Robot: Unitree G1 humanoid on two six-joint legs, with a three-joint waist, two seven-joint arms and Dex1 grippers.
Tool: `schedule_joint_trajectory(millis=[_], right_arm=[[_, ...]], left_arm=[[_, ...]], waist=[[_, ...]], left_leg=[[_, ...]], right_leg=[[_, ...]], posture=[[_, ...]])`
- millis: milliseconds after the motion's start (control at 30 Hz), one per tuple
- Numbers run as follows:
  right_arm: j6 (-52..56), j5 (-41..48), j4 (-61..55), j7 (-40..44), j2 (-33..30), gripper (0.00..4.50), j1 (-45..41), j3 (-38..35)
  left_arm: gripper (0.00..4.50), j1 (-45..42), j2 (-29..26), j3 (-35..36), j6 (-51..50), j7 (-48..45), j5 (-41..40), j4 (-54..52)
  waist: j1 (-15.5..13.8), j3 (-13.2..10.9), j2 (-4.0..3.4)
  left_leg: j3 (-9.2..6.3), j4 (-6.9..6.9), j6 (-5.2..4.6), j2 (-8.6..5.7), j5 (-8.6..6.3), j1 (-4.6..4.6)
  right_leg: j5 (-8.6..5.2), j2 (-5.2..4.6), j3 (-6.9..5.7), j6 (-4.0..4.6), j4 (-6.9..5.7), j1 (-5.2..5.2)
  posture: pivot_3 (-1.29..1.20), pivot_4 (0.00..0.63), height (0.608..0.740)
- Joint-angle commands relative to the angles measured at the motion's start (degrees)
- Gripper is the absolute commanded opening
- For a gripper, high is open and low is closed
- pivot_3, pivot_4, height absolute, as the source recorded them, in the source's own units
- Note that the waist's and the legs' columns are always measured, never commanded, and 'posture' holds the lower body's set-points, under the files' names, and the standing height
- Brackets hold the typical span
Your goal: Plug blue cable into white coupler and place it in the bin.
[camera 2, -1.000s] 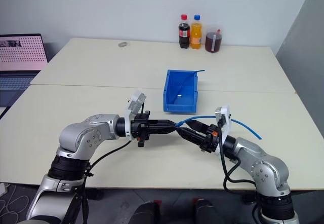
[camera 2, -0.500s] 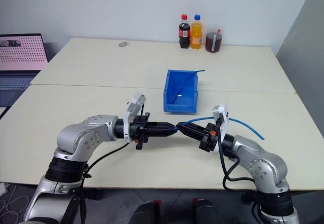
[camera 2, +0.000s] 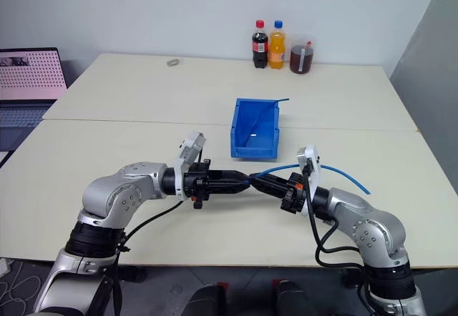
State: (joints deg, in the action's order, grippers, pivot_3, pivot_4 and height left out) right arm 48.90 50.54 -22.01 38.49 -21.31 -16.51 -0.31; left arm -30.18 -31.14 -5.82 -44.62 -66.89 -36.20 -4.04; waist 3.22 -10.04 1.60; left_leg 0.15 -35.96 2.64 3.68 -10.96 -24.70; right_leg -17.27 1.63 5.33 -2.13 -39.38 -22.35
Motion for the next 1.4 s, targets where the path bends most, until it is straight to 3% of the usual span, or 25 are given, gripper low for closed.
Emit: schedule_joint_trajectory(millis=[33, 200, 400, 600, 800, 1167, 1400], right_arm=[[-2.29, -0.31, -0.05, -0.03, 0.46, 0.0, -1.18, -0.92], [-4.36, -1.87, 1.9, -0.84, 0.35, 0.0, -2.05, -1.59], [-6.71, -4.95, 3.57, -1.53, -0.55, 0.0, -1.9, -1.93], [-8.54, -7.79, 5.1, -2.31, -1.03, 0.0, -1.51, -2.35], [-9.13, -9.61, 6.63, -1.71, -1.29, 0.0, -2.48, -1.66], [-9.35, -10.76, 7.39, -1.56, -1.28, 0.0, -3.69, -1.81], [-9.13, -10.72, 6.75, -1.99, -1.44, 0.0, -3.28, -2.1]], left_arm=[[2.31, 1.92, -2.24, 0.51, 3.04, -1.09, 0.98, -3.4], [3.37, 4.28, -3.85, 2.58, 4.98, 1.98, 1.92, -5.19], [4.47, 8.29, -1.89, 7.76, 8.21, 17.78, 8.21, -6.42], [4.47, 12.35, 4.74, 11.1, 8.99, 37.94, 16.37, -8.16], [4.47, 10.01, 9.41, 12.68, 9.35, 52.19, 23.89, -1.57], [4.47, 1.2, 10.99, 10.13, 11.74, 52.38, 26.87, 12.29], [4.47, -5.94, 12.25, 8.47, 18.63, 53.27, 30.33, 24.72]], waist=[[0.02, 0.0, 0.0], [-0.01, -0.01, 0.0], [-0.12, -0.01, 0.0], [-0.29, -0.01, 0.01], [-0.55, -0.01, 0.02], [-1.36, -0.02, 0.02], [-1.42, -0.02, 0.02]], left_leg=[[0.0, 0.0, 0.0, 0.0, 0.0, 0.0], [0.0, 0.01, 0.0, 0.0, 0.0, -0.01], [0.0, 0.01, 0.0, 0.01, 0.0, -0.01], [0.03, 0.01, 0.0, -0.02, 0.0, -0.03], [0.03, 0.0, 0.0, -0.05, 0.0, -0.05], [0.06, 0.0, 0.01, -0.07, 0.0, -0.09], [0.06, 0.01, 0.01, -0.08, 0.0, -0.1]], right_leg=[[0.0, 0.0, 0.01, 0.0, 0.02, 0.0], [0.0, -0.02, -0.01, 0.0, 0.04, 0.0], [0.0, -0.03, -0.01, 0.0, 0.04, 0.0], [0.02, -0.11, 0.01, -0.03, 0.07, 0.01], [0.06, -0.11, 0.01, -0.09, 0.09, 0.02], [0.1, -0.11, -0.01, -0.13, 0.22, 0.03], [0.12, -0.11, -0.03, -0.14, 0.27, 0.03]], posture=[[0.0, 0.15, 0.74], [0.0, 0.15, 0.74], [0.0, 0.15, 0.74], [0.0, 0.15, 0.74], [0.0, 0.15, 0.74], [0.0, 0.15, 0.74], [0.0, 0.15, 0.74]])
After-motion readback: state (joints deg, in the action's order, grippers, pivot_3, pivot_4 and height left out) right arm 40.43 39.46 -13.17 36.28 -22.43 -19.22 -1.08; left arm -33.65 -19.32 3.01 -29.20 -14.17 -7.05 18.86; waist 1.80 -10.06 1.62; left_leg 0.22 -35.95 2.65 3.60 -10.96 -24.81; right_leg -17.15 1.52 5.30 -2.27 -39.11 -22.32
